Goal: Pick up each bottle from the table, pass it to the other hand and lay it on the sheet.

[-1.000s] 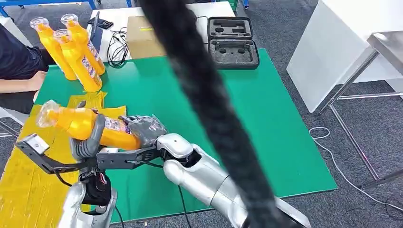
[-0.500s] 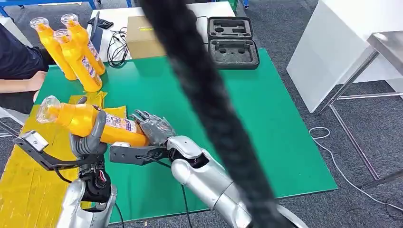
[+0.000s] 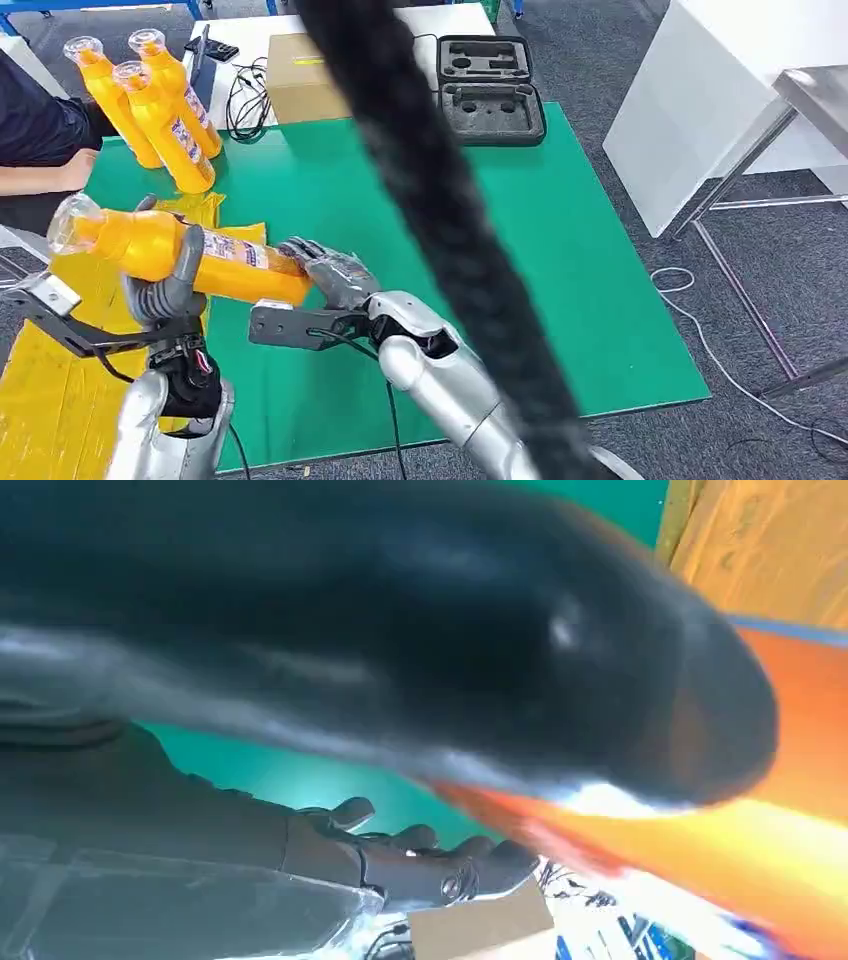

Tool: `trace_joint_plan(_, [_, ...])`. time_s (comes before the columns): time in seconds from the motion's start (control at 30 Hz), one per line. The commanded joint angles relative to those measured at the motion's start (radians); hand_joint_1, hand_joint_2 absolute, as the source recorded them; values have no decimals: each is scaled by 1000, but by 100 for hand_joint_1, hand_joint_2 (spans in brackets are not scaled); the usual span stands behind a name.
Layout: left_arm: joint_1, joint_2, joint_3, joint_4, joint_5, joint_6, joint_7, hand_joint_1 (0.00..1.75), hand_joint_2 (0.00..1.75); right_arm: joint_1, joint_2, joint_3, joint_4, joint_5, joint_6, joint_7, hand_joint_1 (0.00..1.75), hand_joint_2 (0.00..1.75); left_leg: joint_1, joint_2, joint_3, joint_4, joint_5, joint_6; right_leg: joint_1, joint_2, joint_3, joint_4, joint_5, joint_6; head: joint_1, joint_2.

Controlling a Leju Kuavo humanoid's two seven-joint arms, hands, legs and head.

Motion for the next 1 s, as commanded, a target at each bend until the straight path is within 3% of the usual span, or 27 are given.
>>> trace_joint_plan(0.03, [-146,91,126,157,-93,61,-32,175,175,92,-140,-66,-174,-65,-4,-35,0,0,4,-4,8,1,-3,-6,4,-7,10,-1,-4,-2,0,0])
trace_joint_plan(0.27, [-168,156,179,220,-186,116,-64,175,175,156,-208,-103,-256,-72,-17,-61,0,0,2,-2,4,0,-1,-3,2,-3,5,-1,-2,-1,0,0])
trace_joint_plan(1.0, [-168,154,177,222,-188,117,-65,175,175,156,-203,-101,-257,-72,-17,-60,0,0,2,-1,3,1,-2,-3,2,-3,4,0,-2,-1,0,0])
